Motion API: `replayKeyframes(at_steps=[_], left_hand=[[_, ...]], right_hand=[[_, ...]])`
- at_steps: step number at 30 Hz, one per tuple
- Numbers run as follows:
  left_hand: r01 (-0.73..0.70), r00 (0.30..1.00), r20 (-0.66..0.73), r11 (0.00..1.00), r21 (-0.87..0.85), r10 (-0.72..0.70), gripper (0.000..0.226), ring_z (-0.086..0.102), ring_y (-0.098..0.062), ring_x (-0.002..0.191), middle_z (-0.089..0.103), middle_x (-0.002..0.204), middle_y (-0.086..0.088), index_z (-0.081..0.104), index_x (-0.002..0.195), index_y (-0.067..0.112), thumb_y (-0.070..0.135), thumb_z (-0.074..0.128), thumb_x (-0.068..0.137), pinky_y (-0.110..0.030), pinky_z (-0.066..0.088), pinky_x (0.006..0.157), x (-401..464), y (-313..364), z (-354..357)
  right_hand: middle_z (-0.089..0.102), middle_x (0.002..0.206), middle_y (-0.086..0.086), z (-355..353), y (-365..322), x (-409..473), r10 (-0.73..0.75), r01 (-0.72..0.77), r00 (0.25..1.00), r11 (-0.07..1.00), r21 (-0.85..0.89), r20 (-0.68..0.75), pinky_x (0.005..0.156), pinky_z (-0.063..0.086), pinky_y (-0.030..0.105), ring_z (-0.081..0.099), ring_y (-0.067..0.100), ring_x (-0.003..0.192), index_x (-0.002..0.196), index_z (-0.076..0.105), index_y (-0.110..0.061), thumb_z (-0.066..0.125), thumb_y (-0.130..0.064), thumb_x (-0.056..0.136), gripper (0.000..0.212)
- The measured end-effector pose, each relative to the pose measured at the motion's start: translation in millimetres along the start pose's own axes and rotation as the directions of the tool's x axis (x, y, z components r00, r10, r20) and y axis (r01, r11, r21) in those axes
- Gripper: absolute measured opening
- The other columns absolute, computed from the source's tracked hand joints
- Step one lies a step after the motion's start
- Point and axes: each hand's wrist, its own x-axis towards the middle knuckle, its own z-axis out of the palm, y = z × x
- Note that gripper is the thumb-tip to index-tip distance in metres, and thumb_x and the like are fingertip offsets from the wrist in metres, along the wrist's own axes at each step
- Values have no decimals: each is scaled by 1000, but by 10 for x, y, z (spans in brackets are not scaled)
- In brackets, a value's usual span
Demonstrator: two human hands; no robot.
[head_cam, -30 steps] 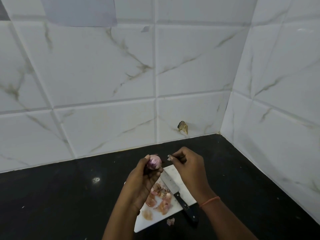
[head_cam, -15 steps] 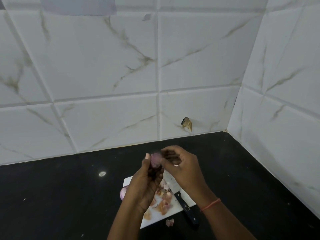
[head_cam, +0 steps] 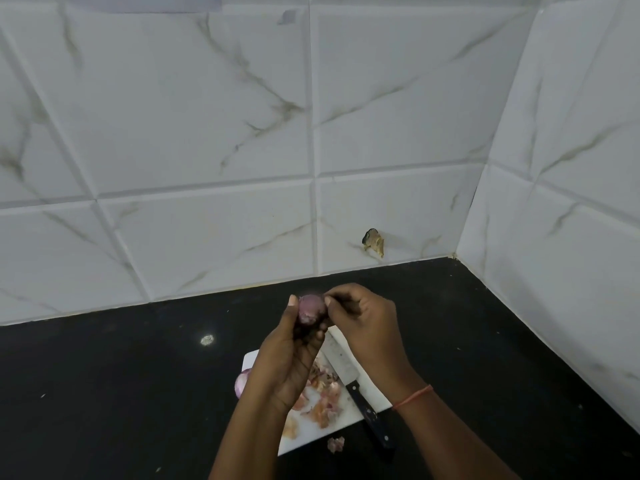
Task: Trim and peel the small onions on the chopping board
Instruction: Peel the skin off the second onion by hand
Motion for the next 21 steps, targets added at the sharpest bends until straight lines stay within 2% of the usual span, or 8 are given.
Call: replayKeyframes(at_steps=[3,6,8,11,16,18,21], left_hand=[[3,1000,3,1000,-23,-2,42,70,-15,70,73,87,-17,68,106,-6,34,55,98,-20,60,64,-7,-10,-39],[5,1000,1,1000,-28,-5,47,73,-19,89,74,106,-20,68,115,-5,36,59,94,-23,62,73,-8,-12,-96],[3,1000,-4,999,-32,-3,52,72,-22,98,71,116,-23,67,119,-5,36,62,88,-25,62,74,0,-9,-115],[-15,1000,-18,999,-31,15,54,73,-19,89,71,110,-23,66,119,-6,34,65,83,-23,61,69,27,-11,-121],[-55,998,-5,998,44,55,46,73,-17,86,74,98,-17,68,116,-6,31,64,88,-23,61,71,57,-18,-144],[-62,998,-3,996,67,62,43,74,-18,89,74,101,-18,69,115,-5,30,63,91,-24,61,74,61,-18,-164],[-67,998,-10,993,96,68,44,73,-21,98,74,111,-21,70,116,-3,32,63,91,-26,62,82,70,-5,-201]], right_hand=[[74,88,-4,20,-5,-35,54,-54,999,996,73,5,78,58,25,71,10,85,97,74,-12,71,-8,85,12],[74,92,-7,35,-39,-84,31,-36,997,997,62,77,80,58,25,71,8,90,101,73,-16,77,-19,82,19],[73,93,-9,49,-37,-100,8,-8,997,1000,1,81,81,58,25,70,7,91,101,72,-18,75,-17,84,18],[72,92,-10,53,-8,-89,-17,21,998,998,-66,59,80,58,28,69,6,90,100,73,-15,70,-7,87,15],[72,87,-9,49,-14,-69,-6,10,999,996,-87,51,75,56,18,69,2,84,97,72,-14,73,-13,86,11],[72,86,-8,55,-19,-55,-23,28,999,993,-111,49,74,54,14,68,0,83,96,73,-13,72,-12,86,10],[72,85,-7,83,-21,-33,-31,38,998,993,-114,62,73,55,15,68,2,82,95,73,-11,71,-11,87,8]])
